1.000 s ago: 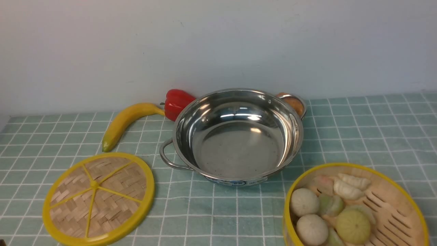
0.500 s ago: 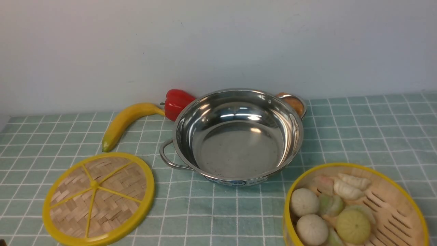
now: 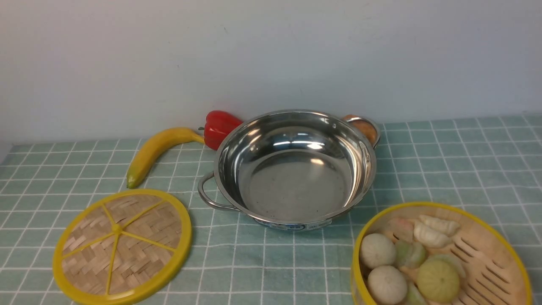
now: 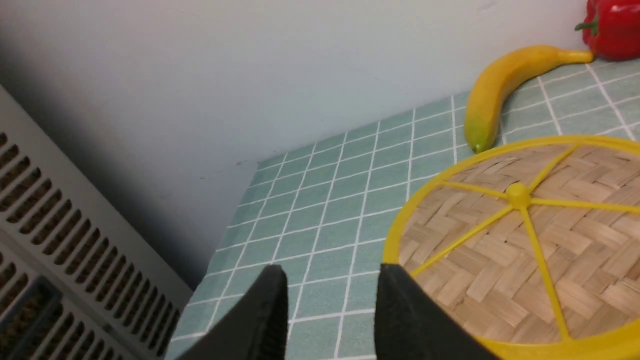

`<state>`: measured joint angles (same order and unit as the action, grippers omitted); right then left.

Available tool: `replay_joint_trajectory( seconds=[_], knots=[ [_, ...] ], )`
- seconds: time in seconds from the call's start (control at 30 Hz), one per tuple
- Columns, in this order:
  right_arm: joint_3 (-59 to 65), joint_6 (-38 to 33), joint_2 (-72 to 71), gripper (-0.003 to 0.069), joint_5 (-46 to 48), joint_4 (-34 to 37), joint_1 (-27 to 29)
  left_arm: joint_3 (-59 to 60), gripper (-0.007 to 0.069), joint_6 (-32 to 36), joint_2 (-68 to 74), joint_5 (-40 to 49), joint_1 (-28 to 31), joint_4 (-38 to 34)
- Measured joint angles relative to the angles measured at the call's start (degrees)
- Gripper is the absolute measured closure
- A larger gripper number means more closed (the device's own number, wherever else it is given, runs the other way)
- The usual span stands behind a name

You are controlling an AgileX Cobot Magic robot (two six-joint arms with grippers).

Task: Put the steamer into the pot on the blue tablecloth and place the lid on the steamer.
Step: 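Reach for and grasp the rim of the bamboo steamer holding the buns with the right gripper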

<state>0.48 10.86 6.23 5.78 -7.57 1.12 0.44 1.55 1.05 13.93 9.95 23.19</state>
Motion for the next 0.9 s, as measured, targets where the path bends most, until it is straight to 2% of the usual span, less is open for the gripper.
replay_joint_trajectory(
  seconds=[0.13, 0.37, 0.47, 0.77, 0.9],
  knots=[
    [0.00, 0.74, 0.00, 0.0419, -1.38, 0.79, 0.00, -0.01, 0.0382, -4.23, 0.00, -5.28, 0.00, -3.09],
    [0.02, 11.26, 0.00, 0.0419, -13.44, 9.75, 0.00, -0.01, 0.0382, -20.50, 0.00, -19.91, 0.00, -18.68],
    [0.02, 15.30, 0.00, 0.0419, -17.99, 11.78, 0.00, -0.01, 0.0382, -25.76, 0.00, -24.47, 0.00, -21.34],
    [0.02, 22.40, 0.00, 0.0419, -30.07, 12.24, 0.00, -0.01, 0.0382, -27.50, 0.00, -33.59, 0.00, -22.20],
    [0.02, 27.97, 0.00, 0.0419, -46.39, 12.24, 0.00, -0.01, 0.0382, -27.63, 0.00, -42.78, 0.00, -22.22]
  ],
)
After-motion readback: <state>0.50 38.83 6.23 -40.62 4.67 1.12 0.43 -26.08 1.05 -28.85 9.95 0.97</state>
